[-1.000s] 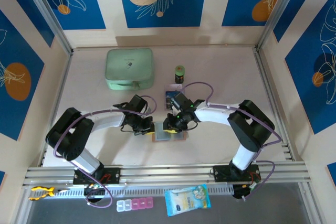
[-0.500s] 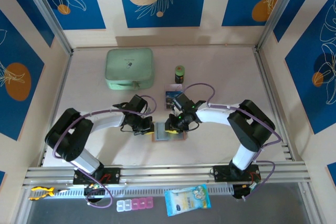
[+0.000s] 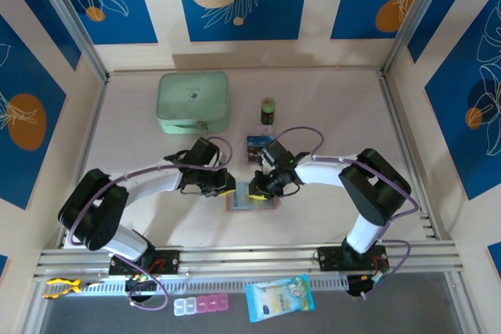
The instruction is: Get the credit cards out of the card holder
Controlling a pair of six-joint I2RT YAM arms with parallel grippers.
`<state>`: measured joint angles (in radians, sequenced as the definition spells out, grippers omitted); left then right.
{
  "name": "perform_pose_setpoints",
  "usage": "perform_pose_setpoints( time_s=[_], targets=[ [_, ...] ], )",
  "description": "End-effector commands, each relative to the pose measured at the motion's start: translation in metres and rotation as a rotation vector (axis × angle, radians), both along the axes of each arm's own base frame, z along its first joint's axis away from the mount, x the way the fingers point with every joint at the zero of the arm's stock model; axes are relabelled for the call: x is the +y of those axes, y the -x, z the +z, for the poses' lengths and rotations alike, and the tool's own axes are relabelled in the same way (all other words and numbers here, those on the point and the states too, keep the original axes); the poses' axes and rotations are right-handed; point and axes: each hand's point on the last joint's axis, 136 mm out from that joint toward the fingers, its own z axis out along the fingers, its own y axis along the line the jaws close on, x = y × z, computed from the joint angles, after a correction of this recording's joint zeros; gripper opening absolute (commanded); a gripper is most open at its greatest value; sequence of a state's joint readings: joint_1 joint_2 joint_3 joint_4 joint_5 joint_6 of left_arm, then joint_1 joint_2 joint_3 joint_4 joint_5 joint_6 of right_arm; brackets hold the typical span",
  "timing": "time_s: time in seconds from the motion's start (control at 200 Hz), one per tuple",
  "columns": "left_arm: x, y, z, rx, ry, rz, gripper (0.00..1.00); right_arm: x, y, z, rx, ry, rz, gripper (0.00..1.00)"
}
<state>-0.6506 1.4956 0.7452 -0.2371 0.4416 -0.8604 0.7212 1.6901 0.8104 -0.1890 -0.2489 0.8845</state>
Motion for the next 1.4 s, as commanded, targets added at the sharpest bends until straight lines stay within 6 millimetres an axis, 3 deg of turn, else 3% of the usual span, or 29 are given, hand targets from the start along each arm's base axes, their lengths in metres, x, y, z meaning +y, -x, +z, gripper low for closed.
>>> perform_pose_setpoints(
  time_s=[0.0, 0.395, 0.585, 0.875, 1.18, 1.395],
  targets=[
    [-0.015, 0.002, 0.002, 0.019, 0.048, -0.012, 0.21, -0.008, 0.006, -0.006, 0.028, 0.014, -0.012, 0.18],
    [-0.015, 0.007, -0.017, 0.057, 0.006, -0.012, 0.24, -0.01, 0.006, -0.007, 0.035, 0.0, -0.021, 0.18],
    [-0.022, 0.006, -0.014, 0.058, 0.032, -0.018, 0.16, -0.009, 0.007, -0.005, 0.033, -0.009, -0.02, 0.17],
    [-0.028, 0.003, -0.003, 0.044, 0.053, -0.026, 0.16, -0.007, -0.001, 0.022, -0.028, -0.036, -0.025, 0.25],
    [-0.039, -0.001, 0.017, 0.022, 0.078, -0.048, 0.17, -0.02, -0.009, 0.047, -0.09, -0.044, -0.052, 0.26],
    [-0.054, -0.001, 0.016, 0.027, 0.078, -0.074, 0.15, -0.031, -0.009, 0.054, -0.104, -0.052, -0.071, 0.26]
  ],
)
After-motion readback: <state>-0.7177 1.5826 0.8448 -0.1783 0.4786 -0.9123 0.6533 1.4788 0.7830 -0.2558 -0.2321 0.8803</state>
